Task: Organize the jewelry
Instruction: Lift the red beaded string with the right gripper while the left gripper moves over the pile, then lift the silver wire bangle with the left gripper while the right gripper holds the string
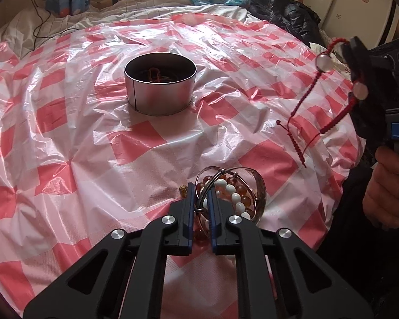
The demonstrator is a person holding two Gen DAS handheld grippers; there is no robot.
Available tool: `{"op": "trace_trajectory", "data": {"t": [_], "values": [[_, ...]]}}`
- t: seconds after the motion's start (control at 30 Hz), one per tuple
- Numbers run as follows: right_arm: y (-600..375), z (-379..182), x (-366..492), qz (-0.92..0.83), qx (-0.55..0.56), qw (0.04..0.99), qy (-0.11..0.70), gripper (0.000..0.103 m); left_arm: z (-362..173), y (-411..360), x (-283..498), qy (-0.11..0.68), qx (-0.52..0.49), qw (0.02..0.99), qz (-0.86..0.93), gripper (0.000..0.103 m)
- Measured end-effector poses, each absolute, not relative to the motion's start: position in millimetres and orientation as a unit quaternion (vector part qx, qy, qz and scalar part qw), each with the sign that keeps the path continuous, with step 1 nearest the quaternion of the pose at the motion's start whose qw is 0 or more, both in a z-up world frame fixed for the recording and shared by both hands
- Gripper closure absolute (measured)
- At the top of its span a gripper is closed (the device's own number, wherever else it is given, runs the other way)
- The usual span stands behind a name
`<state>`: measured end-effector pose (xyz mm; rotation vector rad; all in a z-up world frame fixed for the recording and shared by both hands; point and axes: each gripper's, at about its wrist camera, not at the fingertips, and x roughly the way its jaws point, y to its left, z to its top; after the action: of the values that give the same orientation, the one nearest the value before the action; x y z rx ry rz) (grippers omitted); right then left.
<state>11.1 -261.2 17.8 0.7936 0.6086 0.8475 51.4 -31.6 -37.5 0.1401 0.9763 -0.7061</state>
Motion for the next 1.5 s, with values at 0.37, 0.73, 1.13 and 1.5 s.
{"op": "trace_trajectory", "data": {"t": [0.37,0.73,1.13,1.5], "values": [[-260.7,18.0,10.8,0.395,0.375,0.791,0.28,0.1,-1.7,-7.9,39.1,0.436,-0.026,0.807,-0.398,0.097],[-262.8,17.4,11.0,0.394,0.379,0.789,0.279,0.1,15.8,19.0,45.9,0.411,-0.141,0.797,-0.419,0.097],[-261.0,15.1,10.6,0.393,0.375,0.789,0.286,0.1,8.3,22.5,55.1,0.421,-0.115,0.822,-0.365,0.103],[-260.3,11.5,12.2,0.388,0.377,0.789,0.29,0.1,-10.3,25.7,51.3,0.465,-0.029,0.825,-0.32,0.078]]}}
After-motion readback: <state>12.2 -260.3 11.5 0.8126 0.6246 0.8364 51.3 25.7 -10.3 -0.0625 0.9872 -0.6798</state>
